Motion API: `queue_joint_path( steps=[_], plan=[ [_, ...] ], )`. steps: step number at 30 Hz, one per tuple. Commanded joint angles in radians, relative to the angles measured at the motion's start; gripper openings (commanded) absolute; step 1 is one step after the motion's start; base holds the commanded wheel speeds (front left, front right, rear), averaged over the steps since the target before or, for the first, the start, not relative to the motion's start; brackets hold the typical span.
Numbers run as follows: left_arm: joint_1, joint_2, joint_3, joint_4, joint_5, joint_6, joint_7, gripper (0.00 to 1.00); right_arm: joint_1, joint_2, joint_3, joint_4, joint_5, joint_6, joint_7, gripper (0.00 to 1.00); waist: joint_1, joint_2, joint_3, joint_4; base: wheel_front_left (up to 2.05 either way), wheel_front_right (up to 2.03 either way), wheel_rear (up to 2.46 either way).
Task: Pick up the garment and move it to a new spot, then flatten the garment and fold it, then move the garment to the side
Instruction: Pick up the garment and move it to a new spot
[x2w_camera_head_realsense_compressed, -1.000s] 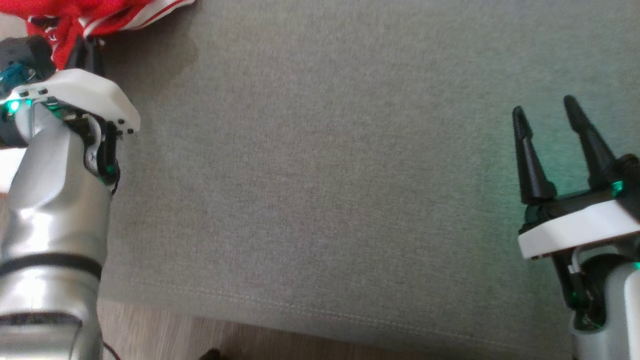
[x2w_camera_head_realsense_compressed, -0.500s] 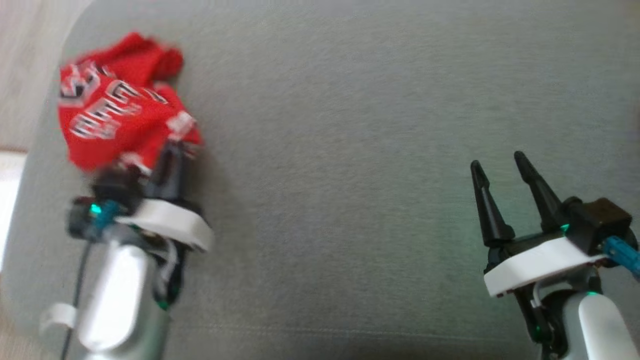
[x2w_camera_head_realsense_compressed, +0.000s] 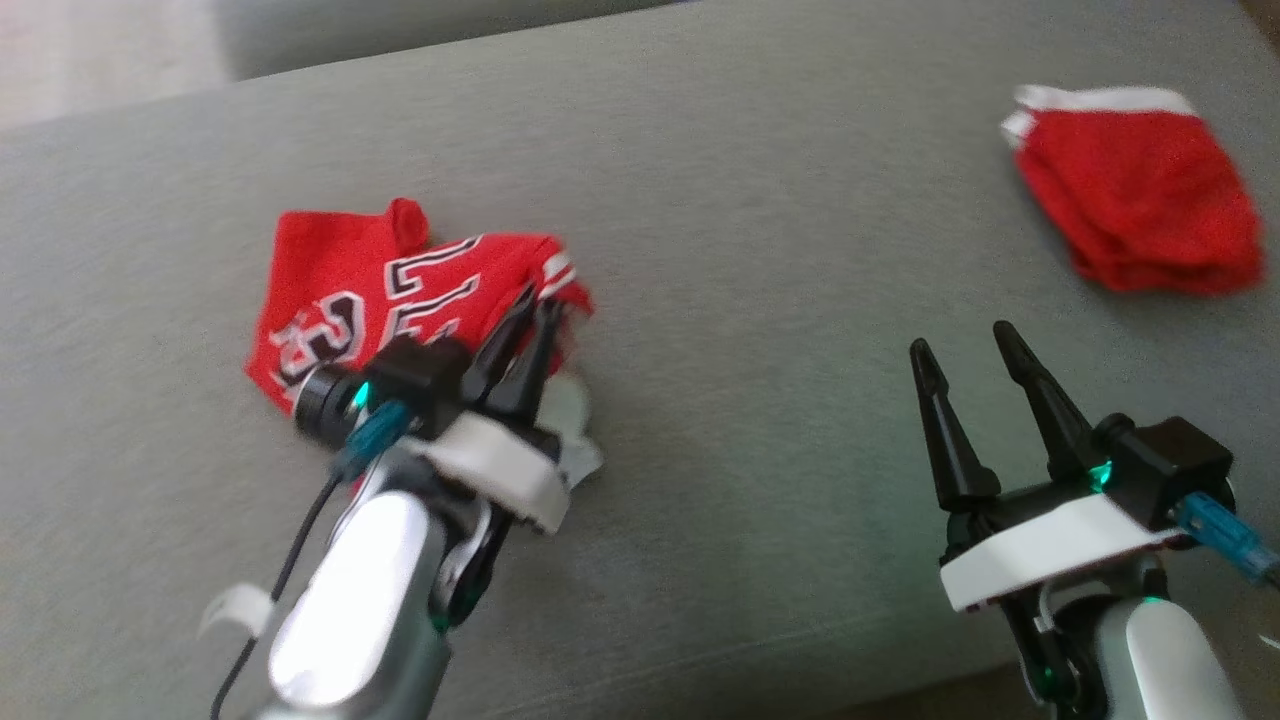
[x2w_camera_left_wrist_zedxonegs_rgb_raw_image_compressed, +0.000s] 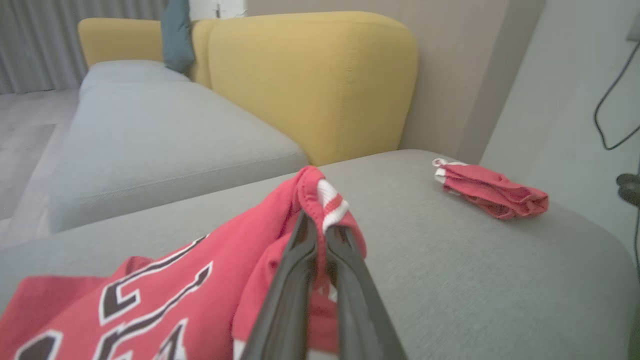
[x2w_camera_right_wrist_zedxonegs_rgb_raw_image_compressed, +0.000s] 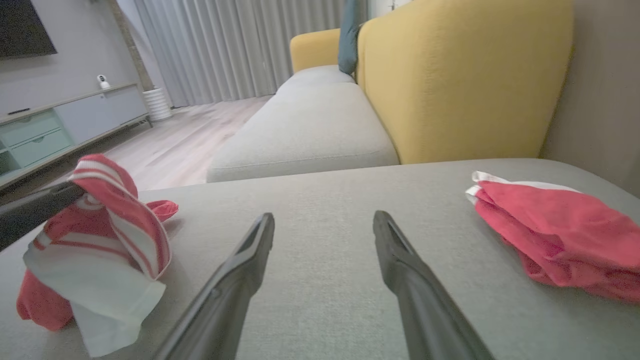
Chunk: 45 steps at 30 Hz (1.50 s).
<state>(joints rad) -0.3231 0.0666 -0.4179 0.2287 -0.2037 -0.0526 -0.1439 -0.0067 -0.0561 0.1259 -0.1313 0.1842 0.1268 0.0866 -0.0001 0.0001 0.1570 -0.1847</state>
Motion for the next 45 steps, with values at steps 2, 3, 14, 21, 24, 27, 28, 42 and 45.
queue_joint_path(
  steps=[2, 3, 14, 21, 24, 27, 28, 42, 45],
  plan=[
    [-0.084, -0.004, 0.003, -0.025, 0.010, 0.003, -0.008, 0.00, -0.015, 0.003, 0.020, -0.029, 0.008, 0.004, -0.017, 1.00, 0.0001, -0.0001, 0.032, -0.096, 0.00, 0.00, 0.00],
    [-0.096, -0.006, -0.008, -0.020, 0.010, 0.005, -0.011, 0.00, -0.014, 0.003, 0.019, -0.027, 0.012, 0.004, -0.021, 1.00, 0.0001, -0.0001, 0.042, -0.110, 0.00, 0.00, 0.00],
    [-0.149, -0.014, -0.092, 0.141, -0.008, 0.007, 0.007, 0.38, -0.028, 0.006, 0.019, 0.007, 0.047, 0.004, -0.071, 1.00, 0.0001, -0.0001, 0.114, -0.155, 0.00, 0.00, 0.00],
    [-0.121, -0.011, -0.138, 0.087, 0.021, 0.015, -0.054, 1.00, -0.034, 0.006, -0.002, 0.027, 0.031, 0.004, -0.085, 1.00, 0.0001, -0.0001, 0.082, -0.082, 0.00, 0.00, 0.00],
    [-0.076, -0.005, -0.121, 0.022, 0.012, 0.042, -0.080, 1.00, -0.037, 0.006, -0.006, 0.030, 0.013, 0.004, -0.090, 1.00, 0.0001, -0.0001, 0.058, -0.036, 0.00, 0.00, 0.00],
    [-0.034, 0.012, -0.078, -0.053, 0.006, 0.090, -0.098, 1.00, -0.036, 0.006, -0.021, 0.033, 0.003, 0.004, -0.090, 1.00, 0.0001, -0.0001, 0.033, 0.016, 0.00, 0.00, 0.00],
    [-0.018, 0.019, -0.058, -0.077, 0.002, 0.109, -0.103, 1.00, -0.035, 0.006, -0.024, 0.035, 0.000, 0.004, -0.087, 1.00, 0.0001, -0.0001, 0.027, 0.029, 0.00, 0.00, 0.00],
    [0.209, 0.160, 0.185, -0.160, -0.076, 0.238, -0.100, 1.00, 0.007, 0.006, -0.066, 0.010, -0.030, 0.004, -0.055, 1.00, 0.0001, -0.0001, -0.074, 0.172, 0.00, 0.00, 0.00],
    [0.233, 0.185, 0.193, -0.170, -0.079, 0.235, -0.085, 1.00, 0.021, 0.005, -0.063, 0.008, -0.030, 0.004, -0.047, 1.00, 0.0001, -0.0001, -0.093, 0.175, 0.00, 0.00, 0.00]
  ],
)
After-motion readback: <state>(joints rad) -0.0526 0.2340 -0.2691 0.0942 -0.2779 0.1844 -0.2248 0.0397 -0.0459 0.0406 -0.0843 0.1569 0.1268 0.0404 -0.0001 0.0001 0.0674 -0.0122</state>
